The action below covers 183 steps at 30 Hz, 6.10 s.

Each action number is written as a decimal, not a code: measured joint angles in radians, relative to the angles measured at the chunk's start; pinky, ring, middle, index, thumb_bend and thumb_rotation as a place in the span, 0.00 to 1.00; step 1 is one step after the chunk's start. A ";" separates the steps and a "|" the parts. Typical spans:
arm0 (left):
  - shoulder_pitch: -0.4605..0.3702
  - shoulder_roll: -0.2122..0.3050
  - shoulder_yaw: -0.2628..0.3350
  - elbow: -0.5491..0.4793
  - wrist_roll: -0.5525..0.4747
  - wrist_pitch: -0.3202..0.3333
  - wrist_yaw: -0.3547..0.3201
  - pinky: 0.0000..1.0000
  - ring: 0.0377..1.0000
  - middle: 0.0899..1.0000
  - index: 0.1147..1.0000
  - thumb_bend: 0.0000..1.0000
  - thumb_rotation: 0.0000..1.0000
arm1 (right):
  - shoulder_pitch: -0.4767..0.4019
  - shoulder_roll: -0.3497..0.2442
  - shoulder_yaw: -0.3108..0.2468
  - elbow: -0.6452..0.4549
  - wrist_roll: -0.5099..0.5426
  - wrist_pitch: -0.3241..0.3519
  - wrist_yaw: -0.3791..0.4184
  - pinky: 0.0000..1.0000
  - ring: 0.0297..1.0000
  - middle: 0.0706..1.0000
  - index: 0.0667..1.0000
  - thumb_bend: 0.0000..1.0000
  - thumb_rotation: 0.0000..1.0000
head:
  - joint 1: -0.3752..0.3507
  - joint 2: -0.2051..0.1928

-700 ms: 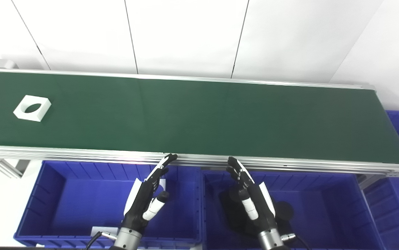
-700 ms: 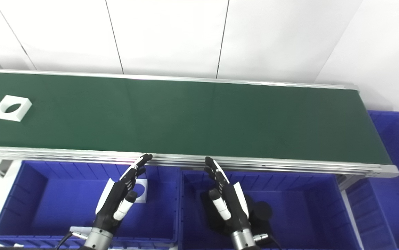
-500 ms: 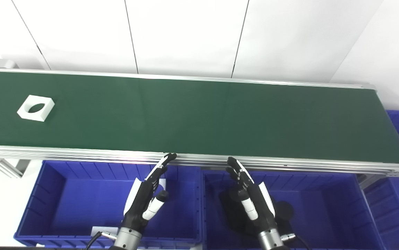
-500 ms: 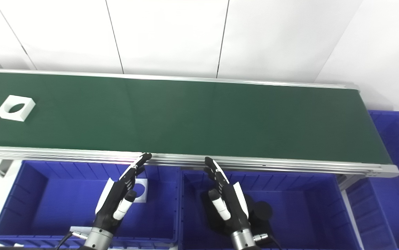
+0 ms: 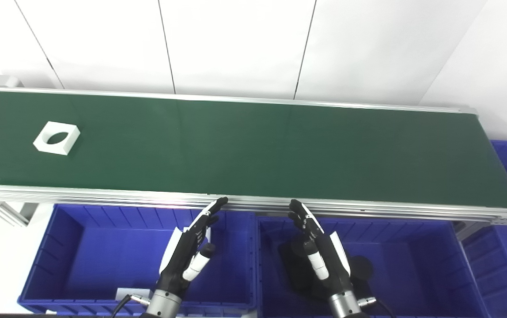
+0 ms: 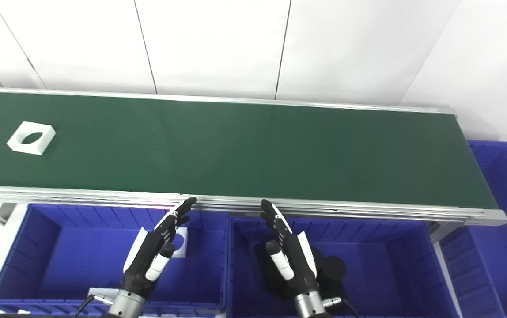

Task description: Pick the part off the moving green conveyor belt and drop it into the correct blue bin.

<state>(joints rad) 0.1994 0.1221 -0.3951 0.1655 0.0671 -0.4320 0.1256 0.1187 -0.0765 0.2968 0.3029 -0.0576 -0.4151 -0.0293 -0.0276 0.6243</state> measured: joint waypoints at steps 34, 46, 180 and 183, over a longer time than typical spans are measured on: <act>0.011 -0.042 0.062 0.030 -0.015 0.000 -0.097 0.88 0.91 0.93 0.89 0.84 1.00 | -0.005 -0.012 0.018 0.011 -0.002 0.000 -0.033 0.91 0.90 0.93 0.94 0.82 1.00 | 0.061 -0.032; -0.016 -0.077 0.054 0.100 -0.009 -0.001 -0.101 0.84 0.90 0.91 0.86 0.88 0.99 | -0.013 -0.017 -0.037 0.055 0.043 -0.001 0.037 0.95 0.93 0.95 0.95 0.80 1.00 | 0.160 -0.127; -0.901 0.214 -0.107 0.520 0.754 0.221 -0.319 0.54 0.68 0.76 0.80 1.00 0.00 | -0.047 -0.012 -0.015 0.145 0.033 -0.021 -0.024 0.96 0.90 0.93 0.95 0.80 0.98 | 0.169 -0.181; -0.900 0.195 -0.121 0.566 0.797 0.249 -0.211 0.61 0.73 0.78 0.80 1.00 0.00 | -0.045 -0.011 -0.017 0.144 0.035 -0.021 -0.019 0.96 0.90 0.93 0.95 0.80 0.98 | 0.161 -0.178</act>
<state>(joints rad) -0.7011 0.3170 -0.5159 0.7315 0.8640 -0.1825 -0.0850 0.0739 -0.0871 0.2798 0.4469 -0.0229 -0.4363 -0.0479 0.1335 0.4464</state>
